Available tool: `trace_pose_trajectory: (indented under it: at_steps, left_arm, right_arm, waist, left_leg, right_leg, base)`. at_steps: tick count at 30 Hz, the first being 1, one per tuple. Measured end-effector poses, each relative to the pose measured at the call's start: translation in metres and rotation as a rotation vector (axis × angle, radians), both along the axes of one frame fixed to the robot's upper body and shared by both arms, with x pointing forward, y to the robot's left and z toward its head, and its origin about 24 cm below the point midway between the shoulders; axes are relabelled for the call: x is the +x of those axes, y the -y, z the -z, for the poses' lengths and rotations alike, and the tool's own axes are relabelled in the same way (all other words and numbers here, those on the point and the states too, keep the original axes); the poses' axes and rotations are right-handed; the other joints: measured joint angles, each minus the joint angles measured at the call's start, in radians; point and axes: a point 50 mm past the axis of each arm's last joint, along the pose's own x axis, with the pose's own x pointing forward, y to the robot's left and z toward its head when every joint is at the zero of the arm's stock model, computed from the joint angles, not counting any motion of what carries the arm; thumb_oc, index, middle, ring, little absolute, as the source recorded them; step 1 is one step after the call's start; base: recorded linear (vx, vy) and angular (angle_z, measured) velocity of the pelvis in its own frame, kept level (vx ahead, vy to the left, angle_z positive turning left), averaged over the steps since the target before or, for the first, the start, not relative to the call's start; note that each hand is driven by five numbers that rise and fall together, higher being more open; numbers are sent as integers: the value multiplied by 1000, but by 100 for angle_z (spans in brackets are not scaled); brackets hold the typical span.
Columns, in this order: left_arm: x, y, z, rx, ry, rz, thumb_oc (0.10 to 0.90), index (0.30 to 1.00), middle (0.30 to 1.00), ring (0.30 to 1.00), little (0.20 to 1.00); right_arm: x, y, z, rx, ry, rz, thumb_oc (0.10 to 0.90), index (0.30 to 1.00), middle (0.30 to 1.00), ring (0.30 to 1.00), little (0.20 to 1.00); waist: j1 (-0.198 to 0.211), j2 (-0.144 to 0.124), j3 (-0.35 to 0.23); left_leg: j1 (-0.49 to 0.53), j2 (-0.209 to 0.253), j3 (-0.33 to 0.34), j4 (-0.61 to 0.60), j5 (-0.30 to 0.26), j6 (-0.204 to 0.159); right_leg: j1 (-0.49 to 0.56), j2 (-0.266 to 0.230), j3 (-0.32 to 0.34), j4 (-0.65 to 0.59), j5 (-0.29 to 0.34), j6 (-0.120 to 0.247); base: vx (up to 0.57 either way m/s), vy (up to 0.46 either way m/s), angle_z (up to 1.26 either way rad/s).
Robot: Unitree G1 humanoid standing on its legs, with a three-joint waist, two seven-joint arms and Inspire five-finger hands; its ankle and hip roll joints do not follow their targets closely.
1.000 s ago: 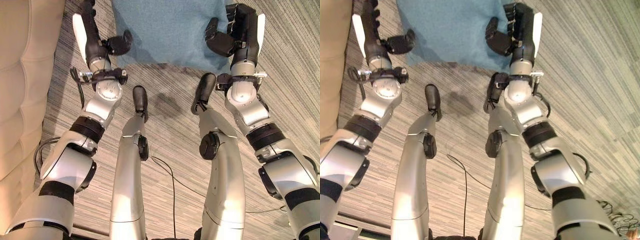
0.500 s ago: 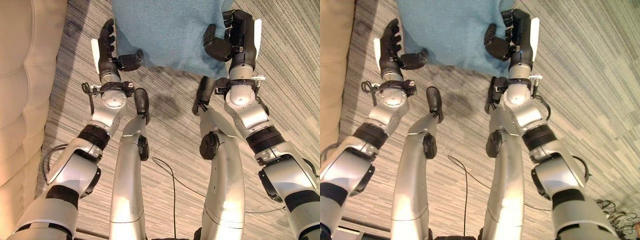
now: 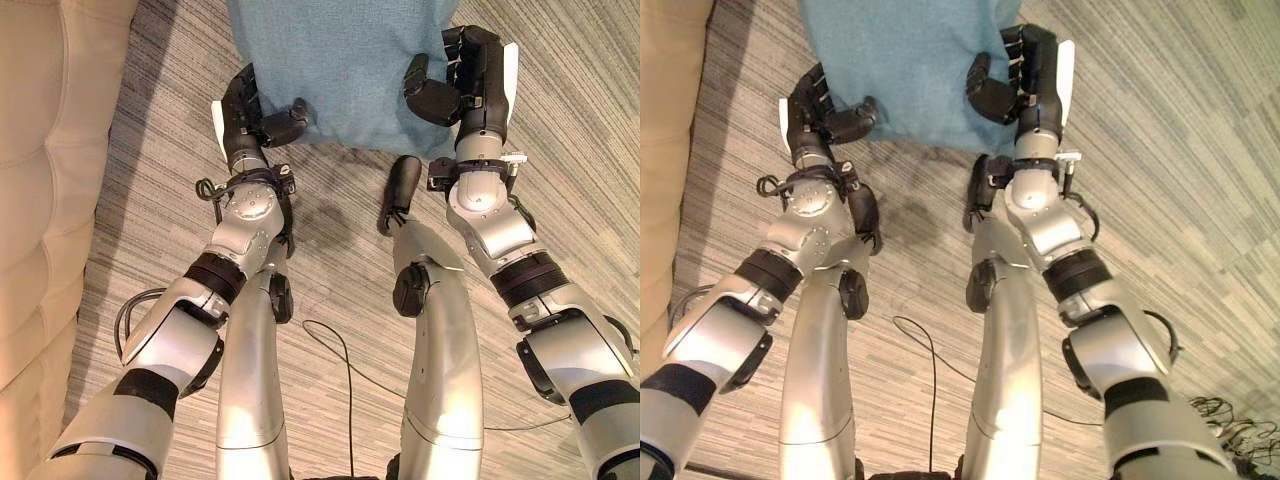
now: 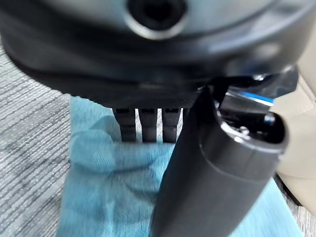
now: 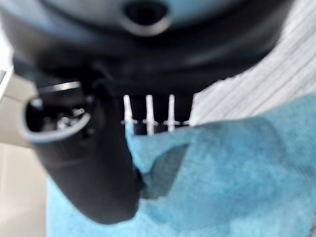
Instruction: Pick up all the scattered cushions and arrange them neatly on the sofa.
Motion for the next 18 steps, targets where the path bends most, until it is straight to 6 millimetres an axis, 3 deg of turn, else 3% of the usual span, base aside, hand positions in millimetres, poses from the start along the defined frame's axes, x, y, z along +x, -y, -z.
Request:
trace_pose_trajectory:
  at_steps: [6, 11, 16, 18]
  left_arm:
    - [-1, -10, -4, -13, 17, -16, 400, 300, 300, 300, 300]
    - [-1, -13, -5, -25, 22, -23, 400, 300, 300, 300, 300]
    - [-7, -3, -26, -64, 98, 25, 400, 300, 300, 300, 300]
    - [-9, 0, -31, -97, 123, 44, 400, 300, 300, 300, 300]
  right_arm:
    - [-1, -3, 14, -12, -34, -13, 400, 300, 300, 300, 300]
    - [-2, -7, 11, -10, -21, -30, 400, 300, 300, 300, 300]
    - [-8, -3, -10, 18, 52, -34, 400, 300, 300, 300, 300]
    - [-9, -1, -17, 35, 72, -27, 400, 300, 300, 300, 300]
  waist:
    - [-16, -3, 1]
    - [-17, -3, 1]
    - [-15, -3, 1]
    - [-12, -3, 1]
  left_leg:
    - [11, 0, 15, 23, -6, 6]
    - [12, -2, 10, 15, 1, -4]
    - [25, -20, 11, -116, 65, -15]
    - [85, -22, 1, -245, 124, -26]
  right_leg:
    - [2, 0, 20, 30, -1, 6]
    - [1, 0, 20, 29, -4, 12]
    - [3, -3, 12, -62, 34, 4]
    - [69, 1, -18, -188, 86, -8]
  base:
    - [-48, -32, -1]
    - [-84, -41, 5]
    - [-152, -22, 10]
    - [-169, -40, 7]
